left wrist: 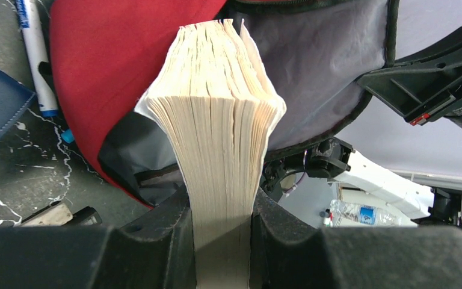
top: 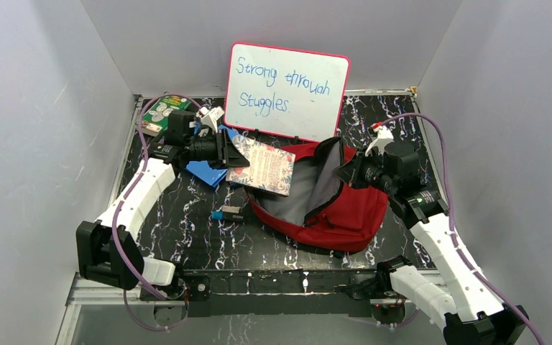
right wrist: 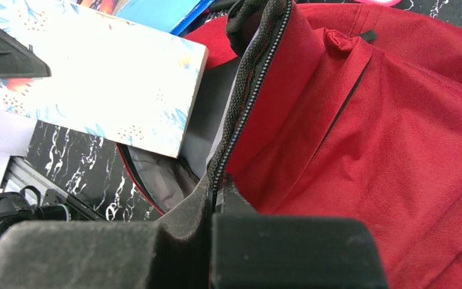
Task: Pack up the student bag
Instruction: Place the book in the student bag.
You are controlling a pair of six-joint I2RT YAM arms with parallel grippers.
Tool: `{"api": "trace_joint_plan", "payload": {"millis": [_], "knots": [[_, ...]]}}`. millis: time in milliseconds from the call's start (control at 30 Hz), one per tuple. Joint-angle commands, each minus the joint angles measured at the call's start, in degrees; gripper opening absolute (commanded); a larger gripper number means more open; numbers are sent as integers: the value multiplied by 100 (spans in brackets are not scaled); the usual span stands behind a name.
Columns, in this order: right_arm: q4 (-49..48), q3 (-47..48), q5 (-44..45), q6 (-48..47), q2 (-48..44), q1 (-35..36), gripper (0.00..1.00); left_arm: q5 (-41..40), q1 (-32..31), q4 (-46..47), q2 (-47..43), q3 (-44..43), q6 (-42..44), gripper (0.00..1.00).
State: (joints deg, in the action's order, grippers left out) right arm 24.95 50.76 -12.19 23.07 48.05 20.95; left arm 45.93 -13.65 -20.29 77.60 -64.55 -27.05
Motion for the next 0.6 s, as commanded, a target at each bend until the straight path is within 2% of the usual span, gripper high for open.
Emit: {"api": "trace_joint_plan", "payload": {"millis": [0,200,567], "knots": [[-232,373,-83,259,-37,-37,0,433,-205,140,-149,-80,-38,0],[-296,445,-155,250,4,-36,0,217,-341,211,-109,84,-136,0],[-455,734,-675,429,-17,-34,0,102,-823,1056,238,119,-660,0]]}}
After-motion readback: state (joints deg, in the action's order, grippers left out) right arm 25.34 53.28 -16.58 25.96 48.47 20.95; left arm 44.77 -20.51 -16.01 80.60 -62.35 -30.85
